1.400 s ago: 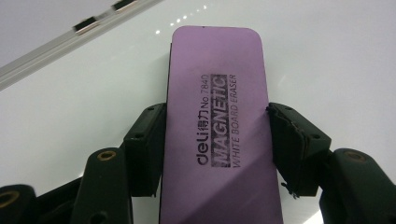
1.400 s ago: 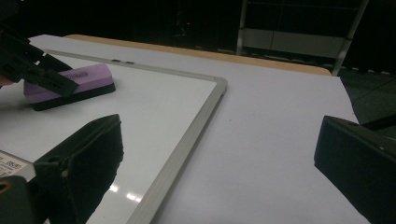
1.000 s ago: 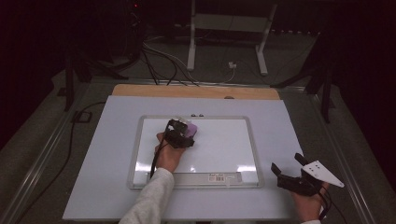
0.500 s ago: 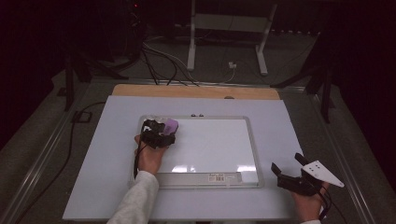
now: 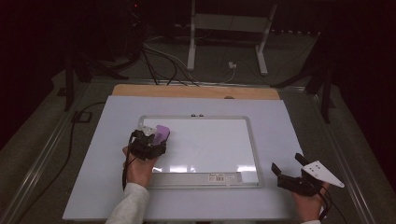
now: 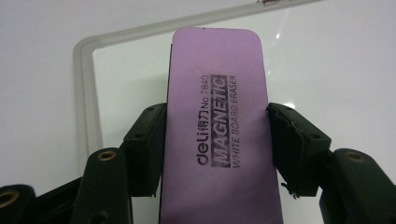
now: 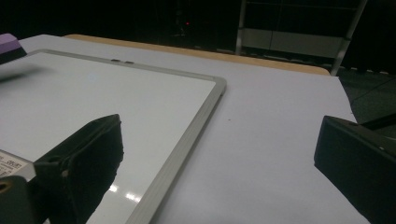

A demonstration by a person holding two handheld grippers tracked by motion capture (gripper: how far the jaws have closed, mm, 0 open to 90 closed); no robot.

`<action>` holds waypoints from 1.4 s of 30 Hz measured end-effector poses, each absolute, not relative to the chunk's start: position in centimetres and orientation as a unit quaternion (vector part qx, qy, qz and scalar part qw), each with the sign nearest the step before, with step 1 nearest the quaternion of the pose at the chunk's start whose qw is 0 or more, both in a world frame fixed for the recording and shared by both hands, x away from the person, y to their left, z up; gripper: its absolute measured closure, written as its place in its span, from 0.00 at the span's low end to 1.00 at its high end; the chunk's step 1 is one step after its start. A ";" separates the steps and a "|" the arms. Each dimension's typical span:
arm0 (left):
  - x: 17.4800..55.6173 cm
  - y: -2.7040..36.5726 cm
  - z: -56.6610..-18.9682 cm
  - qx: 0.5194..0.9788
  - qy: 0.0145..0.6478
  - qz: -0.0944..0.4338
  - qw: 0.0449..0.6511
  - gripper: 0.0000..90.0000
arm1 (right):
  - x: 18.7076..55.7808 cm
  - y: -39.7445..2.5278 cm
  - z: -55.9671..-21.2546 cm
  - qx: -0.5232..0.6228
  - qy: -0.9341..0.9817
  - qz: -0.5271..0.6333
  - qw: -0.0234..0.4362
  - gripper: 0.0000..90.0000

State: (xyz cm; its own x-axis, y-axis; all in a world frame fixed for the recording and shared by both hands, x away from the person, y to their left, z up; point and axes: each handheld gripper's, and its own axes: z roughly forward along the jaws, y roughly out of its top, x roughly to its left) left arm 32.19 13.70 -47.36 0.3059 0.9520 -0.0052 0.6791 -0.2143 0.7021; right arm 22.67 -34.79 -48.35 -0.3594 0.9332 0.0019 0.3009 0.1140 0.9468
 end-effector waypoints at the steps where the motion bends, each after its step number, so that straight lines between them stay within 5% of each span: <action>1: 31.9 13.9 -47.5 0.748 0.546 0.221 0.307 0.47 | 22.7 -34.8 -48.4 0.460 0.670 0.480 0.329 0.02; 26: 27.7 16.9 -49.5 0.740 0.573 0.215 0.280 0.44 | 22.6 -34.6 -48.4 0.460 0.672 0.479 0.327 0.02; 29: 27.2 16.9 -49.1 0.738 0.558 0.229 0.303 0.34 | 22.6 -34.6 -48.4 0.461 0.670 0.480 0.328 0.02; 35: 26.2 16.4 -48.6 0.776 0.486 0.250 0.314 0.35 | 22.6 -34.6 -48.4 0.461 0.670 0.481 0.328 0.02; 42: 26.4 16.8 -49.1 0.782 0.490 0.244 0.298 0.36 | 22.6 -34.7 -48.3 0.461 0.670 0.481 0.328 0.02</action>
